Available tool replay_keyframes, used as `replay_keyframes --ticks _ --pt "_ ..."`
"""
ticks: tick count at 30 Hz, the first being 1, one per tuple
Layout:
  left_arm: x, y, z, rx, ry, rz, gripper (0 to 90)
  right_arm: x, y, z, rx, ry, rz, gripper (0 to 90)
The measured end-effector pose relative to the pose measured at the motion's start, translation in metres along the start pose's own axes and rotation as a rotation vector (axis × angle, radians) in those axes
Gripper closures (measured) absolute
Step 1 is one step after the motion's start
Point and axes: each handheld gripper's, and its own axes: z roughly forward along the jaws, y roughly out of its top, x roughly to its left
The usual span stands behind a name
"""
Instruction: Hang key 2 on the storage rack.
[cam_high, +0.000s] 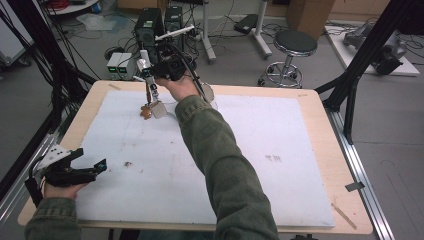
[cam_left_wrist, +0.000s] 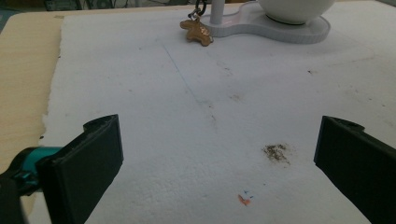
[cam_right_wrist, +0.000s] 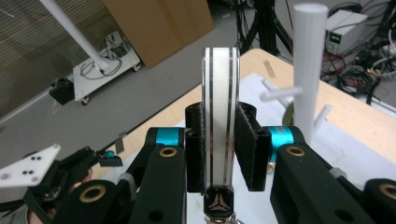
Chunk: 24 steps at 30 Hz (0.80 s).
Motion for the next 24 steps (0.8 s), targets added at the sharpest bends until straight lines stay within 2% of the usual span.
replay_keyframes --ticks 1,7,9,18,24 --pt "0.0 0.0 0.0 0.001 0.0 0.0 1.7 0.0 0.004 0.004 -0.002 0.012 -0.006 74.7" --pt "0.001 0.0 0.001 0.006 -0.005 0.005 1.7 0.001 0.017 0.013 -0.001 0.013 -0.026 74.6" --pt "0.001 0.0 0.001 0.002 -0.005 -0.003 1.7 0.002 0.027 0.02 0.005 0.022 -0.046 74.6" --pt "0.003 0.0 0.002 0.005 -0.01 0.001 1.7 0.004 0.05 0.032 -0.002 0.026 -0.064 74.7" --pt "0.004 0.0 0.002 0.004 -0.012 -0.003 1.7 0.0 0.058 0.034 -0.015 0.024 -0.052 74.6"
